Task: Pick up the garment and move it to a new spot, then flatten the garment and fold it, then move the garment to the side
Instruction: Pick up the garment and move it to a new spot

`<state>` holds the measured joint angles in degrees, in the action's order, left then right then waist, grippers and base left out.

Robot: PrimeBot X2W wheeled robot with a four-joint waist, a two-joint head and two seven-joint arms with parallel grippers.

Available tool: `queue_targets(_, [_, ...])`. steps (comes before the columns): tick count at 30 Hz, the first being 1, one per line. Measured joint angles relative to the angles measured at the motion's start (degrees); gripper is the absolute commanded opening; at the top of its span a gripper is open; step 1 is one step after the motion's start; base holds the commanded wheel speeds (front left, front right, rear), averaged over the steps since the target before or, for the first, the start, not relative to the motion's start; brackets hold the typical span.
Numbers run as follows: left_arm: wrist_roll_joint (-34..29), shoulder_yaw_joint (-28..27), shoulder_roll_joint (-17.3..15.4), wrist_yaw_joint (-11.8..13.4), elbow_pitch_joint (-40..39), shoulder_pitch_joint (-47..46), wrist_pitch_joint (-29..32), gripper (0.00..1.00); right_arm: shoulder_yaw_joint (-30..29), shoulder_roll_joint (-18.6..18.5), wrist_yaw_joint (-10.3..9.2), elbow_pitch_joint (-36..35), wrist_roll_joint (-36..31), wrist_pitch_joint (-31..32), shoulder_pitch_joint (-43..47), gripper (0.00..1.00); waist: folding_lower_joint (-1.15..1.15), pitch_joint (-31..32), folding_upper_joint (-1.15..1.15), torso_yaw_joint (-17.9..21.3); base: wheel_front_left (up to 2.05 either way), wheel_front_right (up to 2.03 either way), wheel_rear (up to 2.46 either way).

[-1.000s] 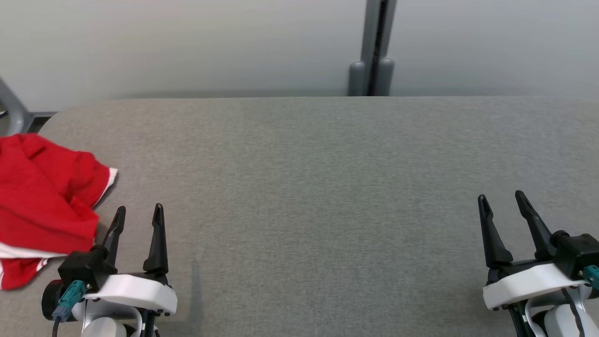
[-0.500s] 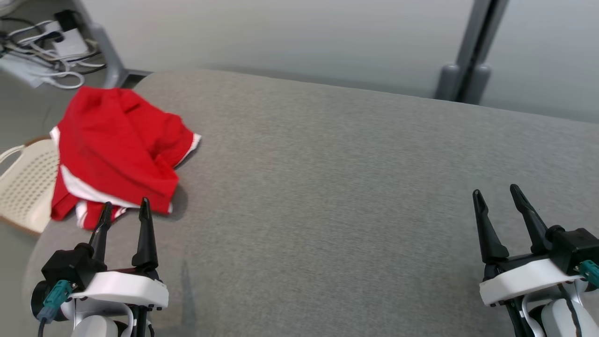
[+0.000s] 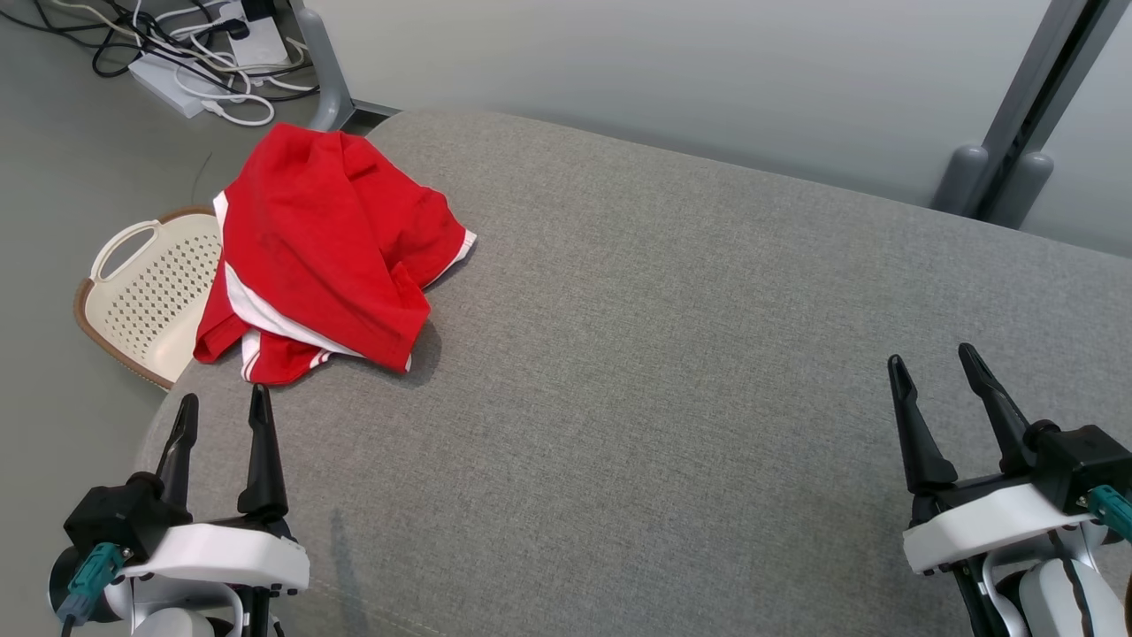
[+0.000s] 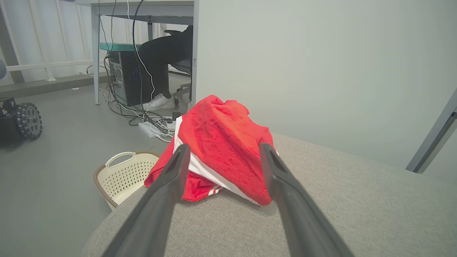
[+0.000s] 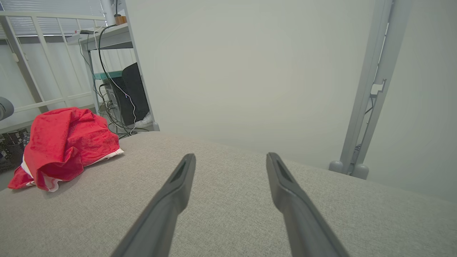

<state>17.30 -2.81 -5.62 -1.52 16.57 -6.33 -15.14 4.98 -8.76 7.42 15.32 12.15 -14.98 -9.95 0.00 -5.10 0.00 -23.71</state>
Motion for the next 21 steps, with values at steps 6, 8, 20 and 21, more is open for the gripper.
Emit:
queue_targets(6, [-0.1,-0.3,0.5,-0.3,0.0,-0.1,0.0,1.0,0.2,0.0,0.0,0.0,0.0,0.0,0.0,1.0,0.0,-0.2,0.0,-0.2,0.0,0.0,0.0])
queue_targets(8, [-0.2,-0.3,0.6,-0.4,0.0,-0.1,0.0,1.0,0.2,0.0,0.0,0.1,0.0,0.0,0.0,1.0,0.0,-0.3,0.0,-0.1,0.0,0.0,0.0])
queue_targets(20, [0.0,0.1,1.2,-1.0,3.0,-4.7,0.0,1.0,1.1,-0.7,0.0,-1.2,0.0,0.8,-2.4,1.0,0.0,-3.4,0.0,1.3,0.0,0.0,0.0])
queue_targets(21, [0.0,0.5,1.3,-1.0,3.7,-5.8,0.0,1.0,1.2,-0.8,0.0,-1.4,-0.1,0.9,-2.7,1.0,0.0,-4.0,0.0,1.5,0.0,0.0,0.0])
